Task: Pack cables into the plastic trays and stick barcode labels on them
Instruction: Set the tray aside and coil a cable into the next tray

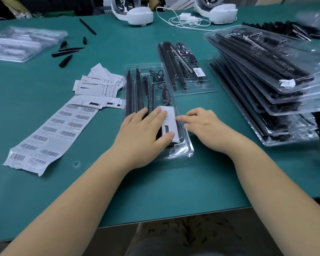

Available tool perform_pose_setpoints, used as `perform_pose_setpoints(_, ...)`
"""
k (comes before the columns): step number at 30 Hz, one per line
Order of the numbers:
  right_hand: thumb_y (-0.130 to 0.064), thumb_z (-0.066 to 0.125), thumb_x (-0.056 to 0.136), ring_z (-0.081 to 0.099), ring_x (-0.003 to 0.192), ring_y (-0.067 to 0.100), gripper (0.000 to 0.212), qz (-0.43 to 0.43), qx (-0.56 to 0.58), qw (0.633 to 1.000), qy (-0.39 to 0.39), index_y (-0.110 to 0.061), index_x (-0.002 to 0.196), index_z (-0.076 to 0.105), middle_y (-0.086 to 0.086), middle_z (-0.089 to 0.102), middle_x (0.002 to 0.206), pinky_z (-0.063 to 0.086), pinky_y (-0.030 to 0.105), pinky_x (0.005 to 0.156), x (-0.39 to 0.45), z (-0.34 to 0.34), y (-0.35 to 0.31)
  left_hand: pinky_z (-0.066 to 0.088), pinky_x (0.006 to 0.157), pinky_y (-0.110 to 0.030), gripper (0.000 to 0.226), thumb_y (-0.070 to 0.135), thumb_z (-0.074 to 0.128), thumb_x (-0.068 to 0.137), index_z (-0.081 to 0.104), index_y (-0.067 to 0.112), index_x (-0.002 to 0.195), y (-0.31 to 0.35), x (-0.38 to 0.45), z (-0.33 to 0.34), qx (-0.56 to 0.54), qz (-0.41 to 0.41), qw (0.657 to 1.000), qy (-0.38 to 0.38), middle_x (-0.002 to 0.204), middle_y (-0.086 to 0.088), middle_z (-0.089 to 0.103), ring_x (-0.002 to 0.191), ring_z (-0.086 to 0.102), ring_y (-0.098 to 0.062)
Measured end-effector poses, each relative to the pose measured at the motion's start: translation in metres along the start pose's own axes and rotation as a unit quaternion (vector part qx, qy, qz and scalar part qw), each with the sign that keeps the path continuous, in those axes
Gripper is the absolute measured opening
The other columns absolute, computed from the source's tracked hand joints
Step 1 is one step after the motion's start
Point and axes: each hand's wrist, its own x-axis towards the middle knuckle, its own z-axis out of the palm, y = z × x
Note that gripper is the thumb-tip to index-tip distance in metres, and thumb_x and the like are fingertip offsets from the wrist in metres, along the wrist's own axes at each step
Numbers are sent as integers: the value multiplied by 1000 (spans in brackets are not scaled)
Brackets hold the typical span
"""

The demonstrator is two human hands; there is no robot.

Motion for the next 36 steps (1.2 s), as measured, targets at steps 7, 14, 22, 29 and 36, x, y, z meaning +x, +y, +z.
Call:
perform_pose_setpoints(7, -12, 53, 80, 44, 61, 15, 41, -51, 40, 994, 87, -52, 86, 61, 11, 59, 75, 39, 25, 57, -3, 2, -10, -3, 116, -35, 97, 83, -7, 60, 0, 46, 149, 5, 0, -2, 23, -8, 1000, -17, 160, 16, 1, 146, -3, -12)
perform_pose_setpoints(14, -13, 59, 77, 47, 59, 4, 35, -14, 63, 990, 126, -35, 105, 63, -5, 63, 77, 37, 9, 56, -1, 5, -3, -2, 115, -36, 107, 90, 1, 53, 1, 44, 150, 6, 0, -2, 40, 4, 999, -20, 160, 14, 2, 146, -2, -15)
perform_pose_setpoints(22, -42, 63, 83, 60, 81, 0, 43, 6, 45, 998, 39, -37, 124, 53, -11, 68, 75, 43, 20, 69, -7, -2, -2, -6, 115, -55, 109, 93, -5, 54, -4, 41, 150, 4, 1, 1, 56, 13, 998, -32, 159, 14, -2, 145, -5, -17)
perform_pose_setpoints(29, -45, 59, 88, 52, 81, -2, 60, 2, -74, 997, -16, -32, 140, 32, -14, 59, 82, 39, 20, 66, -6, -4, -10, -8, 112, -62, 125, 98, 19, 44, -13, 38, 149, -10, -1, -2, 84, 72, 991, -73, 158, 11, -15, 145, -14, -20)
perform_pose_setpoints(36, -40, 57, 90, 51, 83, -9, 54, -10, -50, 998, 25, -31, 141, 40, -19, 62, 83, 36, 12, 69, -11, 0, -8, 6, 114, -48, 93, 87, 20, 69, 25, 37, 147, -9, 4, -8, -22, -24, 999, 41, 158, 3, 14, 142, 8, -17)
